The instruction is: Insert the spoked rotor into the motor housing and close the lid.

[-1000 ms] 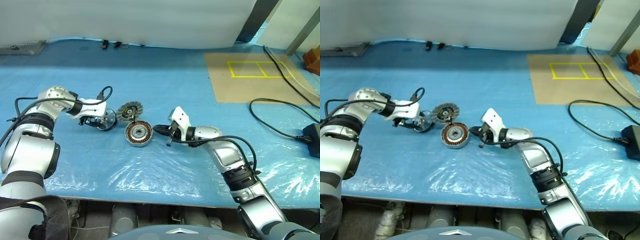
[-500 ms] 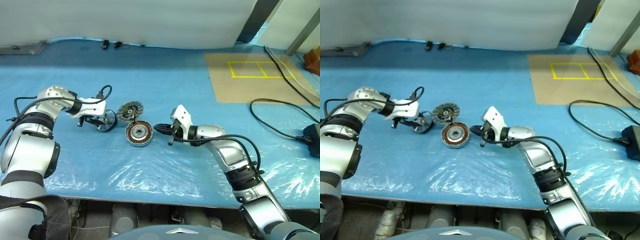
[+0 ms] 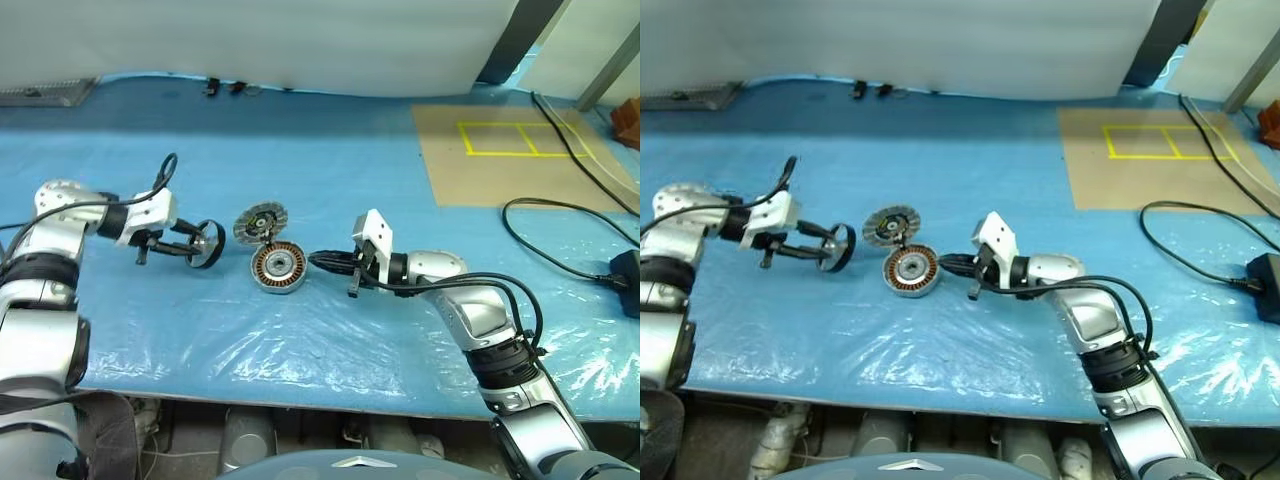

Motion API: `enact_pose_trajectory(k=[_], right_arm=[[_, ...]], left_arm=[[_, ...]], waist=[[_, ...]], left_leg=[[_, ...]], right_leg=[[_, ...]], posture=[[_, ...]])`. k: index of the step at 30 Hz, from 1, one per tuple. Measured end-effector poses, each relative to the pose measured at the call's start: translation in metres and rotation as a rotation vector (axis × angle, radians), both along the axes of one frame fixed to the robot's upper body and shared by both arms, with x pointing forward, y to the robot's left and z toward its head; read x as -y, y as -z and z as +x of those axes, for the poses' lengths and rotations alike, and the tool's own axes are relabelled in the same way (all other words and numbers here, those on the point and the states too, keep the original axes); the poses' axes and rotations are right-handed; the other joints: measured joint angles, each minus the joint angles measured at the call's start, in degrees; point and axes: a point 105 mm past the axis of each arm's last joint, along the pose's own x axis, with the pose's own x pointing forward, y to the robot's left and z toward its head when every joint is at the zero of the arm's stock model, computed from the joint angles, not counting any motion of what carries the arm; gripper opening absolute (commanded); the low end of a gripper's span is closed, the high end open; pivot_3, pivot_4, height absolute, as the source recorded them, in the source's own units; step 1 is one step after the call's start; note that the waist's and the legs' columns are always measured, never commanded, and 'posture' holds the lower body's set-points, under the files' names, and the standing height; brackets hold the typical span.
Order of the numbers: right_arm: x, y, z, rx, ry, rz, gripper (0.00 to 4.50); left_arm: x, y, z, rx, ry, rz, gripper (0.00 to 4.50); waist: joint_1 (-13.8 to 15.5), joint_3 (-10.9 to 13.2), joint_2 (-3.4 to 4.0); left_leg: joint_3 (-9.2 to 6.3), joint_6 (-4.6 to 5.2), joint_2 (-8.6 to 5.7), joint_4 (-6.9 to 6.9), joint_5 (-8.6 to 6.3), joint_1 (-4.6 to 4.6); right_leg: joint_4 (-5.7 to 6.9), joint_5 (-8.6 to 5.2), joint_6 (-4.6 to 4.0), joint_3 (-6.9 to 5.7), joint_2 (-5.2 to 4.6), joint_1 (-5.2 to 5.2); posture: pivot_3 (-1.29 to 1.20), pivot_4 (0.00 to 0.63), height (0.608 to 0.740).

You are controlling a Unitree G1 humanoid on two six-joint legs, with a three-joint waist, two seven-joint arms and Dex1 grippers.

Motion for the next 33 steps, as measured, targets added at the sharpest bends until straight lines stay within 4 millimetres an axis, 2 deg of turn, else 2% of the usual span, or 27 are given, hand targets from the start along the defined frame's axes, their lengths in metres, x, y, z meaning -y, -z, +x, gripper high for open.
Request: enact_pose_trajectory(k=[4,8,14,23,28,33], right_arm=[[0.002,-0.002,-0.004,0.030,-0.047,0.004,0.00],[0.004,-0.001,-0.006,0.053,-0.086,0.004,0.00],[0.015,0.008,-0.007,0.056,-0.112,-0.052,0.00],[0.023,0.020,-0.013,0.030,-0.107,-0.068,0.00],[0.026,0.020,-0.013,0.048,-0.102,-0.084,0.00],[0.027,0.021,-0.011,0.048,-0.093,-0.086,0.00]], left_arm=[[0.016,0.004,-0.033,-0.080,-0.011,-0.153,1.30],[0.036,-0.003,-0.049,-0.081,-0.052,-0.265,1.30],[0.060,-0.012,-0.043,-0.008,-0.128,-0.396,1.30],[0.074,-0.015,-0.035,-0.010,-0.142,-0.462,1.30],[0.083,-0.010,-0.033,-0.031,-0.139,-0.492,1.30],[0.082,-0.001,-0.031,-0.053,-0.152,-0.472,1.30]], waist=[[-0.10,0.00,0.00],[-0.05,0.01,0.00],[-0.12,0.01,0.01],[-0.29,0.01,0.01],[-0.63,0.01,0.01],[-1.26,0.01,0.01]], left_leg=[[0.03,0.00,-0.02,-0.01,0.00,-0.06],[0.04,0.03,-0.05,0.15,0.01,-0.08],[0.04,0.09,-0.08,0.32,0.03,-0.02],[0.03,0.09,-0.09,0.26,0.03,-0.06],[0.03,0.09,-0.08,0.28,0.03,-0.07],[0.02,0.09,-0.09,0.27,0.03,-0.08]], right_leg=[[0.00,-0.04,-0.06,0.01,-0.02,-0.06],[-0.02,-0.17,-0.28,0.01,-0.01,-0.01],[-0.03,-0.17,-0.27,0.03,0.02,0.25],[-0.11,-0.17,-0.28,0.03,0.11,0.20],[-0.08,-0.17,-0.28,0.03,0.11,0.23],[-0.10,-0.17,-0.28,0.03,0.11,0.22]], posture=[[0.00,0.150,0.740],[0.00,0.150,0.740],[0.00,0.150,0.740],[0.00,0.150,0.740],[0.00,0.150,0.740],[0.00,0.150,0.740]])
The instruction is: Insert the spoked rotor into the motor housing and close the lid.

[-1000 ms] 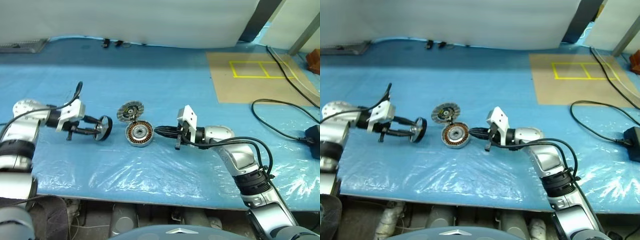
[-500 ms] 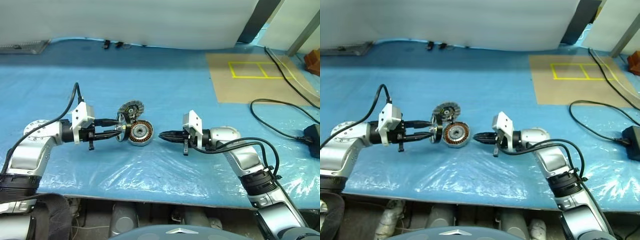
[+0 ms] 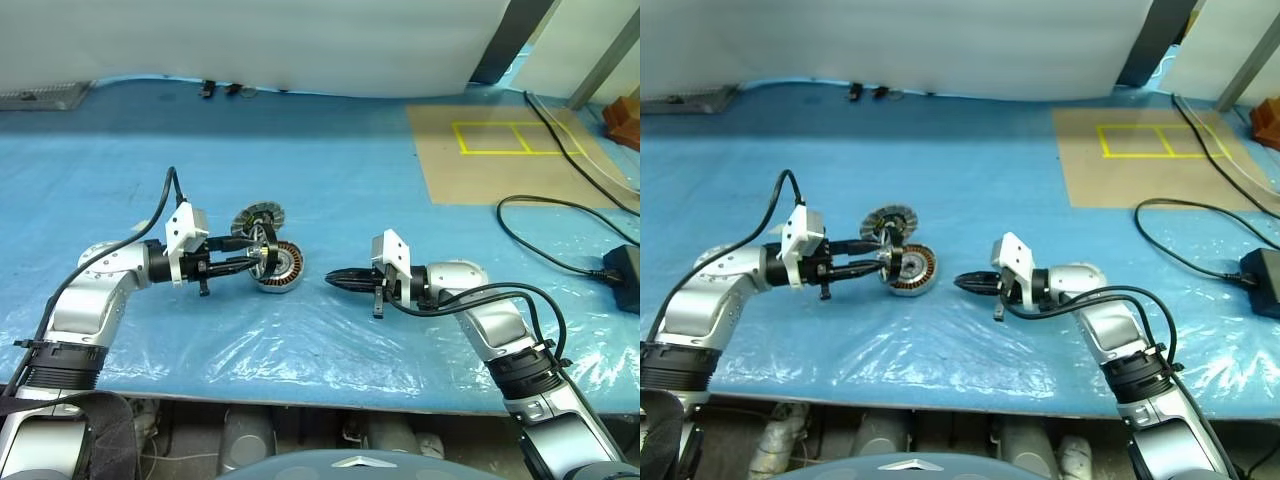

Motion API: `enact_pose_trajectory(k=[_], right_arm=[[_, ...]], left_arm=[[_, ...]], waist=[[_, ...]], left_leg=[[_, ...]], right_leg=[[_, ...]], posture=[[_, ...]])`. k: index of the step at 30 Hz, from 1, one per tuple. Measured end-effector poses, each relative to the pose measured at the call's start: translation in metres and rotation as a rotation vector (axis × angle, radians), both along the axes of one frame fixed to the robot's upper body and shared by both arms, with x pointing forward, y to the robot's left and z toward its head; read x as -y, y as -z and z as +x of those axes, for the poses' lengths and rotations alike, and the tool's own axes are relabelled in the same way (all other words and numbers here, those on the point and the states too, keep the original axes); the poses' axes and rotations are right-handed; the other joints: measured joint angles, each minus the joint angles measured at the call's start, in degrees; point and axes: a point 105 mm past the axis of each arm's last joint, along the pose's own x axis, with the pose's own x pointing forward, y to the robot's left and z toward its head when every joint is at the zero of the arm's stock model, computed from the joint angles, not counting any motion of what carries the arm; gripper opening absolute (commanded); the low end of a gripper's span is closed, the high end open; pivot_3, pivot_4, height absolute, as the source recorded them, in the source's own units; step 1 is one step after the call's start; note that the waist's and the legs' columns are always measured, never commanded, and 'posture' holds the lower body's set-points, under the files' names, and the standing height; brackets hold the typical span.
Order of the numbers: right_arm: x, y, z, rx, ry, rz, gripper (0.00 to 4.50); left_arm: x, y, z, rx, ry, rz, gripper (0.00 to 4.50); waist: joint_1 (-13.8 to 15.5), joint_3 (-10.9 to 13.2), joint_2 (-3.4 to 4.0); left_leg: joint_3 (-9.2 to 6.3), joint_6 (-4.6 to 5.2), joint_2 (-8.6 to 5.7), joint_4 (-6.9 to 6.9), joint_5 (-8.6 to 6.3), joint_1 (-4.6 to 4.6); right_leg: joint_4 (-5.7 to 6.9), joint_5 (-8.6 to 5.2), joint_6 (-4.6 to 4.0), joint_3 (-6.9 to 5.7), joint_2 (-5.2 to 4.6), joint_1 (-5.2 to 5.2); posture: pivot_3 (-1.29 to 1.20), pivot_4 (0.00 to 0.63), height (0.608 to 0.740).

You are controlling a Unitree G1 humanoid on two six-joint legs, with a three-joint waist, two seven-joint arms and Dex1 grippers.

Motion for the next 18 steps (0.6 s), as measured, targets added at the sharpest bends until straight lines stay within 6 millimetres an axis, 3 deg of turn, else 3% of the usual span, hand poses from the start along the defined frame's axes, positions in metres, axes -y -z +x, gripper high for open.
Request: enact_pose_trajectory(k=[18], right_arm=[[0.001,-0.001,0.004,0.015,0.023,-0.001,0.00]], left_arm=[[0.001,0.013,0.003,0.008,0.001,0.082,1.30]], waist=[[-0.12,0.00,0.00]], left_leg=[[0.00,0.00,0.00,0.01,0.00,0.01]], right_leg=[[0.02,0.00,0.00,0.00,0.00,0.00]], posture=[[0.00,0.150,0.740]])
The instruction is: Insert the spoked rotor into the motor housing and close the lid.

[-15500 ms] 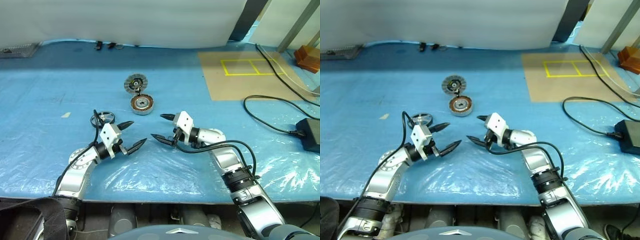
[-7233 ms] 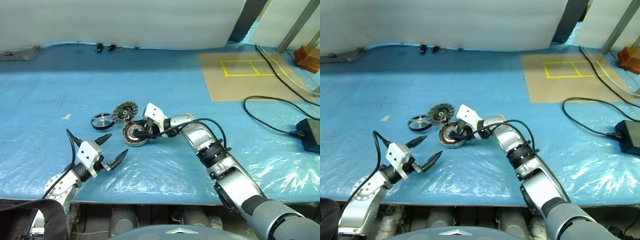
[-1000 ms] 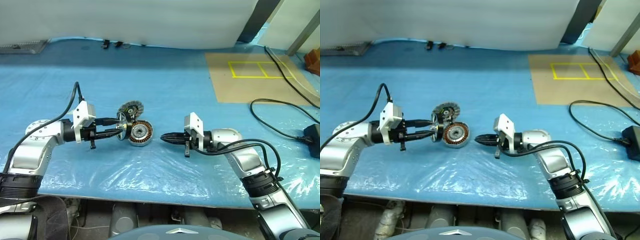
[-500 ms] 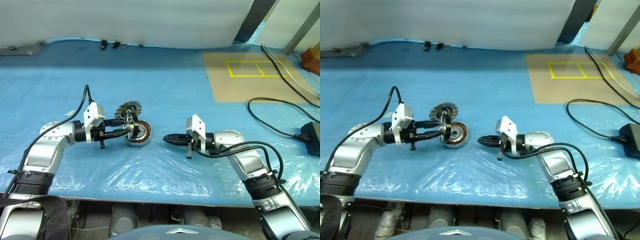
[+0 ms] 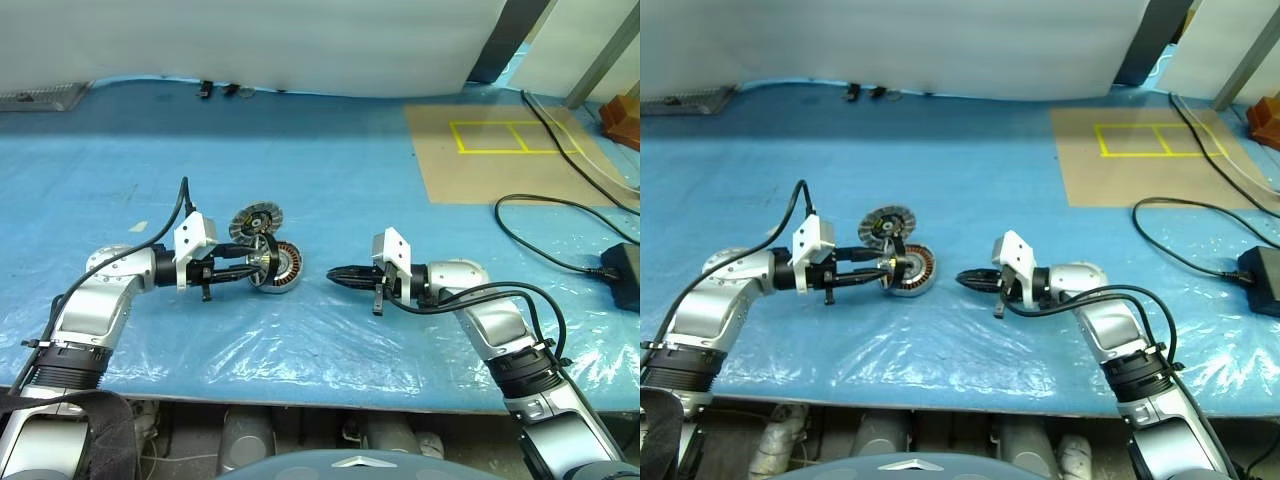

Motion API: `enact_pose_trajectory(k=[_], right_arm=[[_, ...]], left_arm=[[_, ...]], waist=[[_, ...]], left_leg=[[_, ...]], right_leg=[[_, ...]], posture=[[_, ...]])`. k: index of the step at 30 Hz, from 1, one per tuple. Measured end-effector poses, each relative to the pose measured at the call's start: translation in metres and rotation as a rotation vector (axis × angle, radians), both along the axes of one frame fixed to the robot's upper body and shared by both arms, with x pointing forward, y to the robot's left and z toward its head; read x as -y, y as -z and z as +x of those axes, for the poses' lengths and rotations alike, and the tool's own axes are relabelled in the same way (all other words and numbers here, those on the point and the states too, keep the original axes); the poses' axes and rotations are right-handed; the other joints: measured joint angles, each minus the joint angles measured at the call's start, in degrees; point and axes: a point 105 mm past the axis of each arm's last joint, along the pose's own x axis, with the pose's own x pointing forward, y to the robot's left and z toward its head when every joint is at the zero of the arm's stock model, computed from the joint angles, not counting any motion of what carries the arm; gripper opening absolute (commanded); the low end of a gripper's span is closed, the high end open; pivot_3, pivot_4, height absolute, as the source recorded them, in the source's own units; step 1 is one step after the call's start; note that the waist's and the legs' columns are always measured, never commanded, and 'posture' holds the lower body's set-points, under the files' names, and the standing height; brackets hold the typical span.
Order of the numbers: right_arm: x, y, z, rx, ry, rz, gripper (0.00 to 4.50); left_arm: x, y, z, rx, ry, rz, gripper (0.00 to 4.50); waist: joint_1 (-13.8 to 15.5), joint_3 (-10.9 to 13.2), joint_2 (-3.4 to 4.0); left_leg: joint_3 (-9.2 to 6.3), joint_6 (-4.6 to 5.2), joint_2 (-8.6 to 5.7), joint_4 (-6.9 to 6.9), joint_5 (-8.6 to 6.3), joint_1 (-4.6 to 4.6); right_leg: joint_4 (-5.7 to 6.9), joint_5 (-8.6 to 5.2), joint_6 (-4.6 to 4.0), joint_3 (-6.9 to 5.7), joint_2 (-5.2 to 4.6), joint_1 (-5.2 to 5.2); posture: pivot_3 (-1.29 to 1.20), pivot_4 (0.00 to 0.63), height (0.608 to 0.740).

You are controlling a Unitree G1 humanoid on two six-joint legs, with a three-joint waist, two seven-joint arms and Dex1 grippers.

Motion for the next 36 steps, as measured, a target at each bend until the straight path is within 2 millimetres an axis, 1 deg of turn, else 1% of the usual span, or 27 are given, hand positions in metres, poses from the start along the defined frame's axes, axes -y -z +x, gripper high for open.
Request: enact_pose_trajectory(k=[15,31,33,34,36], right_arm=[[0.0016,0.0027,0.0029,0.011,0.018,-0.009,0.00],[0.0013,0.0020,0.0053,0.023,0.022,-0.011,0.00],[0.0016,0.0027,0.0058,0.023,0.024,-0.014,0.00],[0.0016,0.0029,0.0065,0.024,0.026,-0.017,0.00],[0.0015,0.0028,0.0070,0.029,0.027,-0.019,0.00]], left_arm=[[0.0054,0.0009,0.0037,0.006,0.010,0.030,1.30],[0.0038,0.0005,0.0086,0.039,-0.003,0.072,1.30],[0.0037,0.0006,0.0088,0.040,-0.003,0.077,2.03],[0.0033,0.0015,0.0088,0.038,-0.003,0.085,2.30],[0.0028,0.0031,0.0085,0.033,-0.002,0.096,2.97]], waist=[[0.00,0.00,0.00],[-0.02,-0.01,0.01],[-0.03,-0.01,0.01],[-0.05,-0.01,0.01],[-0.06,-0.01,0.01]], left_leg=[[0.00,0.00,0.00,0.02,0.00,0.00],[0.00,0.00,0.00,0.03,0.00,0.01],[0.00,0.00,0.00,0.03,0.00,0.02],[0.00,0.00,0.00,0.04,0.00,0.02],[0.00,0.00,0.00,0.04,0.00,0.02]], right_leg=[[0.02,0.00,0.00,0.00,0.00,0.01],[0.06,0.00,0.00,0.01,-0.01,0.03],[0.06,0.00,0.00,0.00,-0.01,0.03],[0.07,0.00,-0.01,0.01,0.00,0.03],[0.07,0.00,-0.01,0.01,0.00,0.03]], posture=[[0.00,0.150,0.740],[0.00,0.150,0.740],[0.00,0.150,0.740],[0.00,0.150,0.740],[0.00,0.150,0.740]])
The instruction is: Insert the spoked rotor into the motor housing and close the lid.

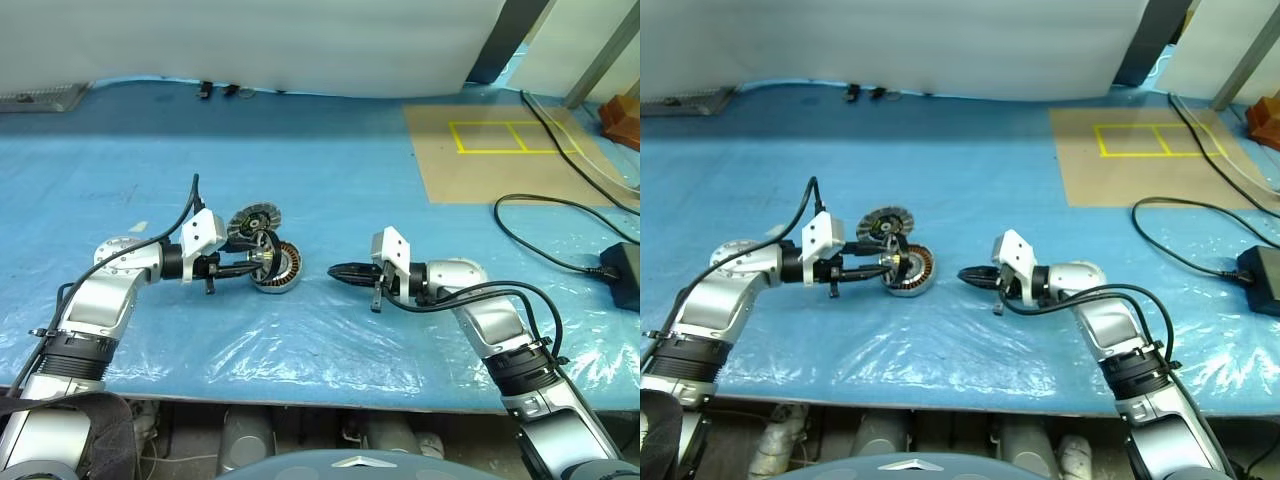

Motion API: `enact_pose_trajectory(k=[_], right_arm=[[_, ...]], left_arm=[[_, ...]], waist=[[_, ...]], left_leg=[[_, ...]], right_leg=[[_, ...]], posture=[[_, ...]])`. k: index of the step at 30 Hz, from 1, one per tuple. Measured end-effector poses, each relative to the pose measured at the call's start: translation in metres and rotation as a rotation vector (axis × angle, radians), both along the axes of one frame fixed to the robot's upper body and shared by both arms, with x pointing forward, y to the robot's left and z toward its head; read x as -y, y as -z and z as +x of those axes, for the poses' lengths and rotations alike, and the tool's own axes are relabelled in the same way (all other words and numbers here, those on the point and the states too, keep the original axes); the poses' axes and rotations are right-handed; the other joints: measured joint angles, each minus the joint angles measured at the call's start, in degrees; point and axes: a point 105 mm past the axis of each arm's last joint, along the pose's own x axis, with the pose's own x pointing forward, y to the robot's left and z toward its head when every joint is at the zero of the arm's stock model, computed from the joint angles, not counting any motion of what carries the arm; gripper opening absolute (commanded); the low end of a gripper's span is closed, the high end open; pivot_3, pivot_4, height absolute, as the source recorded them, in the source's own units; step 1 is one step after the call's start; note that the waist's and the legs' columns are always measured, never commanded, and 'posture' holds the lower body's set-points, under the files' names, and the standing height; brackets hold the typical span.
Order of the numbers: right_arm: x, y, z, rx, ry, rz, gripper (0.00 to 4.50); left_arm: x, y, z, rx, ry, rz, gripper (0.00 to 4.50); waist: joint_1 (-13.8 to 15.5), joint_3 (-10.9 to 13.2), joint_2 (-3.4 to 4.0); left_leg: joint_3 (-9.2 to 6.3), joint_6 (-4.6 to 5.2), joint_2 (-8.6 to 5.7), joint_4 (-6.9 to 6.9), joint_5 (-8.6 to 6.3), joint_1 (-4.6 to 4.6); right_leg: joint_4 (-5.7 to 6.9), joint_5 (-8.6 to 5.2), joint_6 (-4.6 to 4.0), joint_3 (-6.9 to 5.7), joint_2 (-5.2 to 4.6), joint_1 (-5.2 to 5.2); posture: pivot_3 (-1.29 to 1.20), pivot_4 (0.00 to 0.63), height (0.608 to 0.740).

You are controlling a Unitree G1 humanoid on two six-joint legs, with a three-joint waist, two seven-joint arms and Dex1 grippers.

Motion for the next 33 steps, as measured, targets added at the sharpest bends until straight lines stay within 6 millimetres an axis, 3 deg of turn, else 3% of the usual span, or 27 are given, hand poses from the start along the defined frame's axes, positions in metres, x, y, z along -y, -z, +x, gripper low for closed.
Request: enact_pose_trajectory(k=[4,5,17,22,25,33], right_arm=[[0.000,0.000,0.000,0.007,-0.001,-0.002,0.00],[0.000,0.000,0.000,0.007,-0.001,-0.003,0.00],[0.000,0.001,0.000,0.010,0.002,-0.009,0.00],[-0.001,0.001,0.000,0.010,0.001,-0.009,0.00],[-0.002,0.001,0.000,0.009,-0.001,-0.006,0.00],[-0.008,-0.002,0.001,0.003,-0.013,0.008,0.00]], left_arm=[[-0.002,0.006,0.002,-0.014,-0.023,0.014,4.37],[-0.002,0.007,0.002,-0.017,-0.032,0.009,4.45],[-0.001,0.002,-0.006,-0.072,-0.075,-0.098,4.45],[-0.003,-0.013,-0.007,-0.058,-0.103,-0.161,4.45],[-0.001,-0.018,-0.009,-0.065,-0.103,-0.185,3.85],[-0.004,-0.023,-0.006,-0.056,-0.145,-0.215,1.09]], waist=[[0.01,0.00,0.00],[0.02,0.00,0.00],[0.00,0.00,0.00],[0.01,0.00,0.00],[0.01,0.00,0.00],[-0.23,0.00,0.00]], left_leg=[[0.00,0.00,0.00,0.01,0.00,-0.02],[0.00,0.00,0.00,0.02,0.00,-0.02],[0.00,0.00,0.01,0.01,0.00,-0.02],[0.00,0.00,0.00,0.03,0.00,-0.01],[0.00,0.00,0.00,0.03,0.00,-0.02],[0.00,0.00,0.01,0.03,0.00,-0.01]], right_leg=[[0.00,0.00,0.00,0.00,0.00,0.00],[0.00,0.00,0.00,0.00,0.00,0.00],[0.00,0.00,0.00,0.00,0.00,0.00],[0.00,0.00,0.00,0.00,-0.01,0.00],[0.00,0.00,-0.01,0.00,-0.01,0.00],[0.00,0.00,-0.01,0.00,0.01,0.00]], posture=[[0.00,0.150,0.740],[0.00,0.150,0.740],[0.00,0.150,0.740],[0.00,0.150,0.740],[0.00,0.150,0.740],[0.00,0.150,0.740]])
